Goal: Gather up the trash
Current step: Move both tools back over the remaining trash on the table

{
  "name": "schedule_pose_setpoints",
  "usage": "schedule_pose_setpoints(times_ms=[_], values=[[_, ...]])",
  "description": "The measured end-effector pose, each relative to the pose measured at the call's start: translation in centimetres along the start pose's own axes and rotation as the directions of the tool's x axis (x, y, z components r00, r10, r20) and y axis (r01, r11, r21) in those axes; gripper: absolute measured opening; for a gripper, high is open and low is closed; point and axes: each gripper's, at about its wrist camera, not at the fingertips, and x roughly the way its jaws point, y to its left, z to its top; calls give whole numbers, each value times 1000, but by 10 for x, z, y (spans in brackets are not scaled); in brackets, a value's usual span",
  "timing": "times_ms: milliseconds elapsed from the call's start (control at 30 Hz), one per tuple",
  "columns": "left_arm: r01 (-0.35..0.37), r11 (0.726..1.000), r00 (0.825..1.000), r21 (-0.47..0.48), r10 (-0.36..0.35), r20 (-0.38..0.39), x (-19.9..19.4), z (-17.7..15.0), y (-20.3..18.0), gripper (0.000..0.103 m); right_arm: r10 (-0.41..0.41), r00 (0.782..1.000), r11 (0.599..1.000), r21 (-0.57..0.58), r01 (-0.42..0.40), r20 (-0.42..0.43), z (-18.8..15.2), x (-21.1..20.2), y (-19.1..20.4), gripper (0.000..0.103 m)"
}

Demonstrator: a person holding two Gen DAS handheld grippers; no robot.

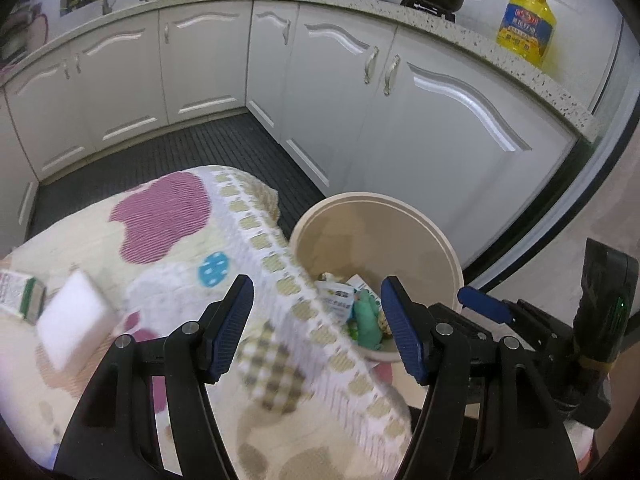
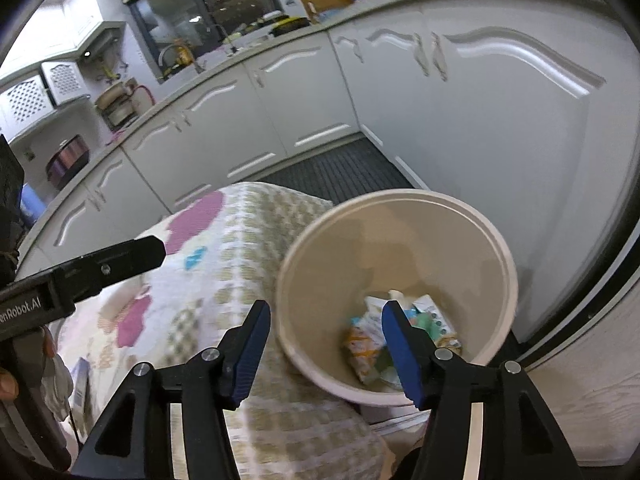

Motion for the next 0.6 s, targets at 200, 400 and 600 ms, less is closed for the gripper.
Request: schedule_pose_setpoints(times_ms=[200,400,600], values=[[-37,999,999,-17,37,39,-40,-12,22,65,51,999,996,-67,-51,0,-4,-5,40,56],[-67,997,995,-49,71,73,-74,-23,47,65,99,995,987,-125,-99,-6,-8,-7,76,58],[-101,992,990,-77,107,90,-95,-34,68,65,129,991,976,-175,-130,-15,-15,-8,108,60]])
